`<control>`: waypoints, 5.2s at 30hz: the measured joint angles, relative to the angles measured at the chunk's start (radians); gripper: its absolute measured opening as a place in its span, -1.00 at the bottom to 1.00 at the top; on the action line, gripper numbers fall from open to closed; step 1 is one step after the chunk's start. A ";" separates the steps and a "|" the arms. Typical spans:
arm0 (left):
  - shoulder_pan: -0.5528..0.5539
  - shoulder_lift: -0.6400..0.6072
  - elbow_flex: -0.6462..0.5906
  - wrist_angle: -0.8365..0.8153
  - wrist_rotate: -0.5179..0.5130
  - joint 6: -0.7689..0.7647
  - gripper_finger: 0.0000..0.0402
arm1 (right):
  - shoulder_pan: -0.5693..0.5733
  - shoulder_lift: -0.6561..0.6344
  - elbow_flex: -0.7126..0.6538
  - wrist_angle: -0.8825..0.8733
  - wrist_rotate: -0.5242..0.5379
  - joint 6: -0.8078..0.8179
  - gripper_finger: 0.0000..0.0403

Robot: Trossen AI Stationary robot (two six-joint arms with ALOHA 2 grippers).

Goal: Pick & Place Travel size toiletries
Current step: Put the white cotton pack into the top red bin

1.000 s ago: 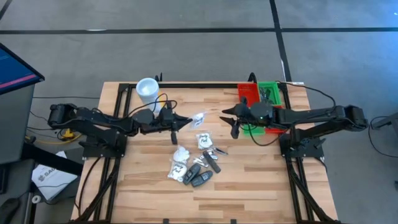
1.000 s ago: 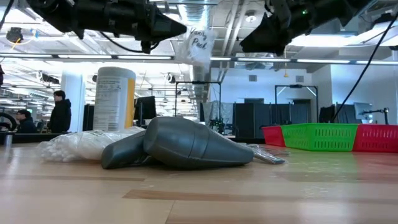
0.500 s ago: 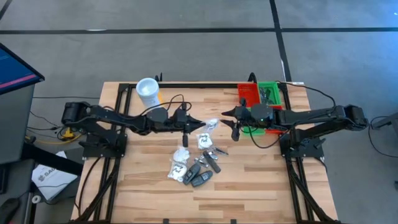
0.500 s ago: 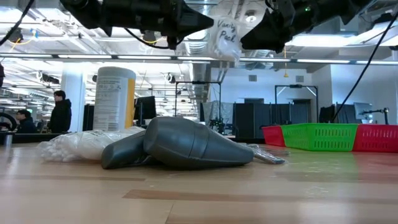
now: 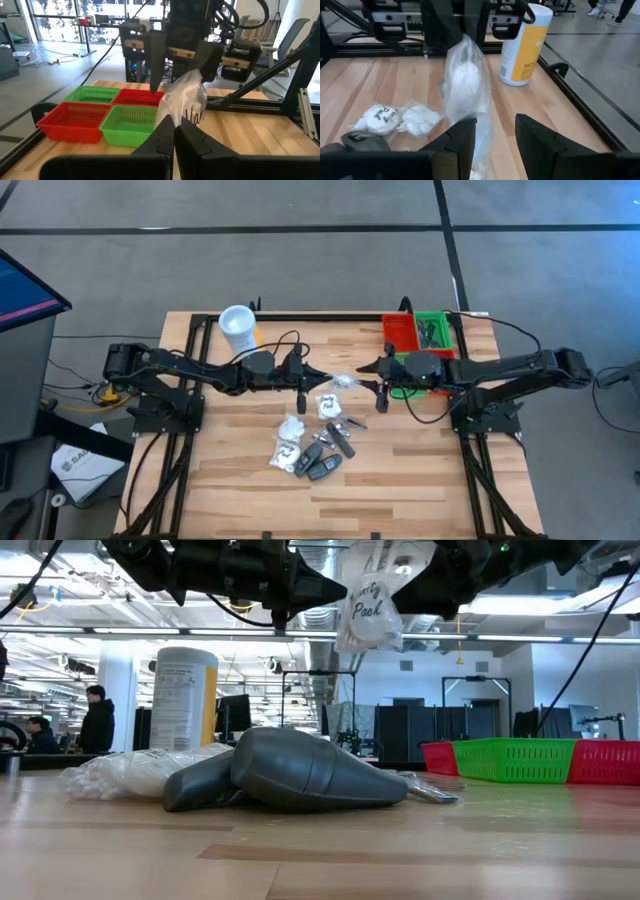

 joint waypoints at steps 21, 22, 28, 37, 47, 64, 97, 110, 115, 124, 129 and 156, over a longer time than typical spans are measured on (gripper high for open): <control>0.008 -0.001 -0.001 0.000 -0.001 0.000 -1.00 | 0.057 0.051 0.001 0.109 0.003 -0.027 -0.36; 0.008 -0.001 -0.001 0.000 -0.001 0.000 -1.00 | 0.052 0.059 0.001 0.119 0.004 -0.036 -0.36; 0.008 -0.001 -0.002 0.000 -0.001 0.000 -1.00 | 0.028 0.073 0.001 0.115 0.006 -0.041 -0.52; 0.008 -0.001 -0.002 -0.002 0.000 0.026 -1.00 | 0.051 0.069 0.001 0.101 -0.001 -0.071 -0.98; 0.008 -0.002 -0.002 -0.002 -0.009 0.019 -0.91 | 0.030 -0.022 0.002 0.027 0.011 -0.070 -1.00; -0.028 -0.002 -0.002 -0.003 -0.014 0.016 -0.80 | -0.180 -0.173 -0.006 -0.190 0.116 -0.009 -1.00; -0.039 -0.002 -0.002 -0.002 -0.014 0.018 -0.83 | -0.732 -0.231 -0.346 0.046 -0.051 0.088 -1.00; -0.039 -0.002 -0.002 -0.002 -0.014 0.018 -0.83 | -0.837 0.020 -0.346 0.216 -0.099 0.063 -1.00; -0.039 -0.002 -0.002 -0.002 -0.013 0.019 -0.83 | -0.878 0.086 -0.346 0.261 -0.128 0.057 -1.00; -0.039 -0.002 -0.002 -0.002 -0.010 0.019 -0.83 | -0.924 0.176 -0.342 0.332 -0.182 0.056 -1.00; -0.039 -0.002 -0.002 -0.002 -0.010 0.022 -0.83 | -0.935 0.210 -0.341 0.382 -0.181 0.053 -1.00; -0.039 -0.002 -0.002 -0.002 -0.014 0.027 -0.83 | -0.953 0.288 -0.340 0.460 -0.083 0.056 -0.72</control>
